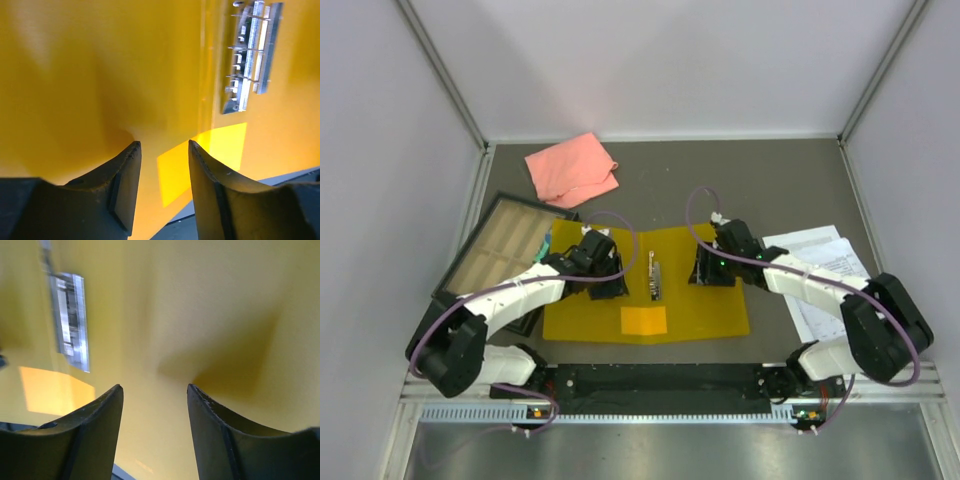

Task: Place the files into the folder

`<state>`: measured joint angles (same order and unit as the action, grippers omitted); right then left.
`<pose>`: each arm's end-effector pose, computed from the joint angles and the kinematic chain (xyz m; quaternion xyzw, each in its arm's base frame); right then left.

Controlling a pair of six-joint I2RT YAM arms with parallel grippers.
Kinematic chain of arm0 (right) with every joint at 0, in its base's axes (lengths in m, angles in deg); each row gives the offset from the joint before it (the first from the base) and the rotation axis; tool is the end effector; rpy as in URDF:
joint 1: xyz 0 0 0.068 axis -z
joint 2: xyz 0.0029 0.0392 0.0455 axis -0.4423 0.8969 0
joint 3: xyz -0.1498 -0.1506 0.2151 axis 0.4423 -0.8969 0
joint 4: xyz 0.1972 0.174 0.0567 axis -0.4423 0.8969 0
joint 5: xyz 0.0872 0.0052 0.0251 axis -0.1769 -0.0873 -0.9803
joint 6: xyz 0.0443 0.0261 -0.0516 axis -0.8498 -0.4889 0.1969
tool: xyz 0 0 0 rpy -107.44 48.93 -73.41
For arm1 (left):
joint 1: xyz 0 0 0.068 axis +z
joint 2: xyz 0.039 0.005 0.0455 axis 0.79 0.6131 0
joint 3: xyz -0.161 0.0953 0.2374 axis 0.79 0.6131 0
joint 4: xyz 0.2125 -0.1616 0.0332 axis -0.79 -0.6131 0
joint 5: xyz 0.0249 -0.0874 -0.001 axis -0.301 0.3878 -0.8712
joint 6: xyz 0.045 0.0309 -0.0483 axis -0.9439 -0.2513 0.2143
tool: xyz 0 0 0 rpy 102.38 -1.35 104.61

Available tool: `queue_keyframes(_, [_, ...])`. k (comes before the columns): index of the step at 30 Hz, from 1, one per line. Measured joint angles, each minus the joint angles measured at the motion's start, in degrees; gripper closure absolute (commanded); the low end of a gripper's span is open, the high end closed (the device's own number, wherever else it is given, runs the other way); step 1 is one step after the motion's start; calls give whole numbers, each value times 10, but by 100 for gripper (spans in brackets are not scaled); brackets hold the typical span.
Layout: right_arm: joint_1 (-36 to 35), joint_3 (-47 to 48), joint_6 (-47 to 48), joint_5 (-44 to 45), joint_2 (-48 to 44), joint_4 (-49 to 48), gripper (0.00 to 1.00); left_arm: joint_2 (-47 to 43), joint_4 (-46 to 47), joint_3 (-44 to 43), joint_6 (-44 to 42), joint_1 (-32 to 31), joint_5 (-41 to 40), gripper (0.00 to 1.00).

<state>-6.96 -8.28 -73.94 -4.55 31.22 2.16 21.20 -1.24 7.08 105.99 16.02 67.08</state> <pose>0.2229 0.1562 0.1769 -0.0203 0.9461 0.2300 0.2271 0.2047 -0.1536 0.1896 -0.0379 0.9624 -0.1873 0.1931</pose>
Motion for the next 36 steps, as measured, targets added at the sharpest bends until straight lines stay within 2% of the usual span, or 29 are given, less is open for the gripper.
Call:
queue_keyframes(6, [-39,132,1,-34,79,-16,48,11,28,0,21,-25,9,55])
queue_keyframes(12, [-42,228,0,-59,187,-30,59,21,38,0,34,-40,9,55])
queue_keyframes(16, [-43,254,1,-73,237,-35,66,25,41,0,39,-51,9,55])
queue_keyframes(22, [-45,259,3,-82,256,-34,66,25,42,0,43,-56,9,53])
queue_keyframes(25, [-45,258,5,-80,255,-35,66,23,41,0,43,-57,9,47])
queue_keyframes(29, [-45,237,14,-67,228,-25,58,1,29,-6,38,-58,7,37])
queue_keyframes(31, [-45,217,25,-52,196,-10,50,-19,15,-16,33,-58,-2,27])
queue_keyframes(32, [-45,207,31,-40,173,1,44,-37,7,-25,28,-58,-13,25])
queue_keyframes(36, [-39,175,58,-1,69,39,31,-115,-1,-51,3,-58,-61,15])
